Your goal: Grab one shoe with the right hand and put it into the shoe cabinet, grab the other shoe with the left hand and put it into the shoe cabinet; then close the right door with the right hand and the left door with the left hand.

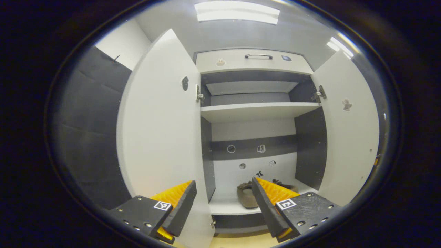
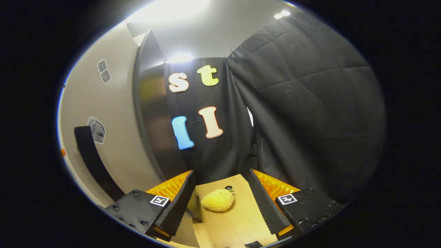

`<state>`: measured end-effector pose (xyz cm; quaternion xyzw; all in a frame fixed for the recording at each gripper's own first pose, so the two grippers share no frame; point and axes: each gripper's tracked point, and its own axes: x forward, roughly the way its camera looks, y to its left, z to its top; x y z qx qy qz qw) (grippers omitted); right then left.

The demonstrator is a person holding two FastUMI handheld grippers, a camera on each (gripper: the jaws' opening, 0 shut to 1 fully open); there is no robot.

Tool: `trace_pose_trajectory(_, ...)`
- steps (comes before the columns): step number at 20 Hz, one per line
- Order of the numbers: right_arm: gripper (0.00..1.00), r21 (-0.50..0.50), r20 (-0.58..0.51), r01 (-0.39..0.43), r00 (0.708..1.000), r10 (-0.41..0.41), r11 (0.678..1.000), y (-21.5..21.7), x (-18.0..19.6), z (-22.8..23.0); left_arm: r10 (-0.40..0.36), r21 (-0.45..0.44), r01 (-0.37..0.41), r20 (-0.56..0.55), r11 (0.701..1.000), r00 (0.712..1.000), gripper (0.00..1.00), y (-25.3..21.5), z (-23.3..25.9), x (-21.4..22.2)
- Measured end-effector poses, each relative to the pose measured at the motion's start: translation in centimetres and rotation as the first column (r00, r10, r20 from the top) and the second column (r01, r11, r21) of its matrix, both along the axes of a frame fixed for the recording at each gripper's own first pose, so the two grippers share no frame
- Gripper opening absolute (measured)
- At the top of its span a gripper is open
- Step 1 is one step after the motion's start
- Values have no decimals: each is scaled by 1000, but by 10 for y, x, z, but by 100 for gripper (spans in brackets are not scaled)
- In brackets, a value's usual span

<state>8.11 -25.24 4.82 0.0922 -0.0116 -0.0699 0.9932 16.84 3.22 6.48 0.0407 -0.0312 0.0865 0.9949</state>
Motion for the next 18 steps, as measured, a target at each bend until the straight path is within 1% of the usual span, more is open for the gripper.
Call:
trace_pose_trajectory(1, 98, 0, 5, 7, 1000, -7, 1000, 5, -4, 6, 10, -5, -10, -14, 1000, 1000, 94, 2, -3, -4)
trace_pose_trajectory(2, 98, -4, 10, 12, 1000, -12, 1000, 9, -8, 11, 22, -21, -22, -16, 1000, 1000, 100, 6, -8, -12)
trace_pose_trajectory(3, 98, -13, 15, 19, 1000, -19, 1000, 13, -12, 16, 29, -42, -30, -17, 999, 999, 100, 10, -13, -21)
trace_pose_trajectory(5, 98, -35, 26, 37, 999, -36, 999, 18, -22, 24, 68, -66, -69, -16, 995, 998, 100, 21, -27, -27)
trace_pose_trajectory(6, 98, -42, 32, 42, 999, -41, 998, 23, -27, 28, 86, -68, -87, -21, 994, 996, 94, 22, -33, -31)
trace_pose_trajectory(7, 98, -39, 33, 48, 998, -47, 998, 26, -33, 30, 86, -73, -89, -36, 993, 996, 94, 19, -41, -33)
trace_pose_trajectory(9, 98, -17, 37, 37, 999, -36, 999, 39, -42, 32, 61, -89, -67, -59, 994, 996, 93, 13, -57, -36)
trace_pose_trajectory(10, 98, -12, 41, 34, 999, -34, 999, 43, -47, 33, 44, -99, -50, -63, 994, 997, 87, 10, -66, -41)
trace_pose_trajectory(11, 98, -14, 44, 41, 998, -40, 999, 44, -51, 33, 22, -105, -29, -67, 994, 998, 100, 7, -72, -41)
trace_pose_trajectory(12, 98, -21, 49, 56, 997, -55, 998, 43, -55, 33, 5, -107, -13, -72, 994, 997, 94, 5, -76, -40)
trace_pose_trajectory(13, 98, -26, 57, 74, 996, -72, 997, 41, -61, 34, -12, -104, 4, -77, 995, 997, 94, 3, -81, -39)
trace_pose_trajectory(14, 98, -24, 63, 84, 995, -82, 996, 42, -63, 35, -23, -102, 15, -83, 995, 996, 99, 2, -85, -38)
trace_pose_trajectory(17, 98, -30, 67, 64, 996, -62, 998, 55, -65, 37, -78, -106, 67, -98, 992, 992, 94, -9, -95, -36)
trace_pose_trajectory(18, 98, -41, 63, 61, 996, -59, 997, 59, -65, 37, -97, -107, 86, -101, 991, 990, 100, -14, -97, -36)
